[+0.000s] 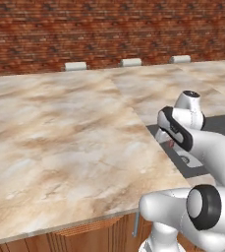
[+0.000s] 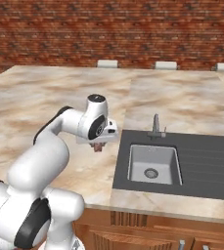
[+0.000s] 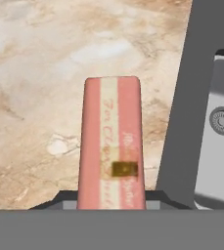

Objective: Open the cabinet. Pick the bar soap and place it next to the sink. Then close the cabinet.

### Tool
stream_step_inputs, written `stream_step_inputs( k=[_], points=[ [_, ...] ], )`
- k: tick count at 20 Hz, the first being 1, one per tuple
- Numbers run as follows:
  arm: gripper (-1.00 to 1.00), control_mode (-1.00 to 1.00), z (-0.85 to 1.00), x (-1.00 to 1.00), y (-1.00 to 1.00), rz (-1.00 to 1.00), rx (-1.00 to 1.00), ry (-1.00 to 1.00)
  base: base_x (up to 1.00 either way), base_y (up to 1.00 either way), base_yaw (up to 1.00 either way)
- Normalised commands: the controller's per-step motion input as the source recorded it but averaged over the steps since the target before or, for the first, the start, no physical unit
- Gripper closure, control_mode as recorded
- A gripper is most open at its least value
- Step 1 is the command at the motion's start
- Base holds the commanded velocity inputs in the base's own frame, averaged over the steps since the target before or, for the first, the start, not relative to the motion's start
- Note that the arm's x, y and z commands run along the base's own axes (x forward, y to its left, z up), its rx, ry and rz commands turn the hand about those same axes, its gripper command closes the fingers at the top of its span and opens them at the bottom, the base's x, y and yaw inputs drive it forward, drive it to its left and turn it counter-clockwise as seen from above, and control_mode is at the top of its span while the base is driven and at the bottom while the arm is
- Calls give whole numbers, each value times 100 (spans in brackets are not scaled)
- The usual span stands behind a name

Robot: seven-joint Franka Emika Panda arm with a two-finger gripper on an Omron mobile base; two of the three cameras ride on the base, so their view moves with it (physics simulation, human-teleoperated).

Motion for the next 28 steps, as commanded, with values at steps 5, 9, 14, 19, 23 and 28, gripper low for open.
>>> stream_step_inputs(
  k=[5,9,14,19,23,28],
  points=[
    [100,-100,-28,0,3,3,-4,13,0,0,0],
    [100,-100,-22,3,4,1,-5,18,0,0,0],
    [100,-100,-37,3,7,0,-4,13,0,0,0],
    [100,-100,-33,7,0,0,0,1,0,0,0],
    [100,-100,-30,7,-1,0,0,0,0,0,0],
    [100,-100,-29,16,-1,0,0,9,0,0,0]
  ],
)
